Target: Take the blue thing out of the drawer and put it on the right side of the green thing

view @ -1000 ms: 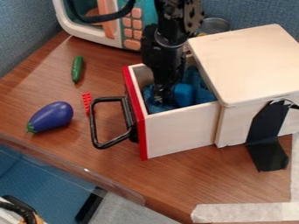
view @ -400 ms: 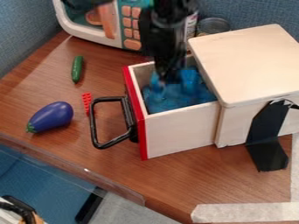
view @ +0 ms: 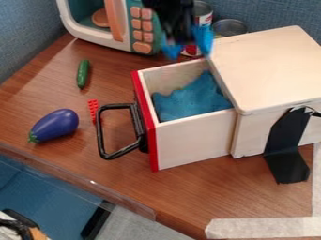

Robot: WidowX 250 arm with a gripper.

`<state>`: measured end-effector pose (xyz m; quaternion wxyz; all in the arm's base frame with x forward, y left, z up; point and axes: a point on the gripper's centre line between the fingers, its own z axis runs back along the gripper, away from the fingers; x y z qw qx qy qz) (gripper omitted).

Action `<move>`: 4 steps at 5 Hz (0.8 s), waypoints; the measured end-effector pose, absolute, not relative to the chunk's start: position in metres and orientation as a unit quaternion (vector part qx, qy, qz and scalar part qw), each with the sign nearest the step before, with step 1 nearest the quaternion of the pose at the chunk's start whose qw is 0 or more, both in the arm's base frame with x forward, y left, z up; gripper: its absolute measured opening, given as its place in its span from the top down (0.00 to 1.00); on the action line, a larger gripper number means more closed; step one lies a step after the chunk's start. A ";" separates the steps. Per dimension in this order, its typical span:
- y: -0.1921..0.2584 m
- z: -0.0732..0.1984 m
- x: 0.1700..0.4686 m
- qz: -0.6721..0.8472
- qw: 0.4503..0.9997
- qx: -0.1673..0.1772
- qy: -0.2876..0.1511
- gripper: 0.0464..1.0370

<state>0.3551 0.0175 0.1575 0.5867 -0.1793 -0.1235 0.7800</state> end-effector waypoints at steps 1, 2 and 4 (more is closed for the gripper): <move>0.049 0.173 0.377 0.802 0.546 -0.193 -0.146 0.82; 0.081 0.158 0.393 0.830 0.509 -0.174 -0.150 0.82; 0.118 0.128 0.396 0.846 0.490 -0.126 -0.169 0.82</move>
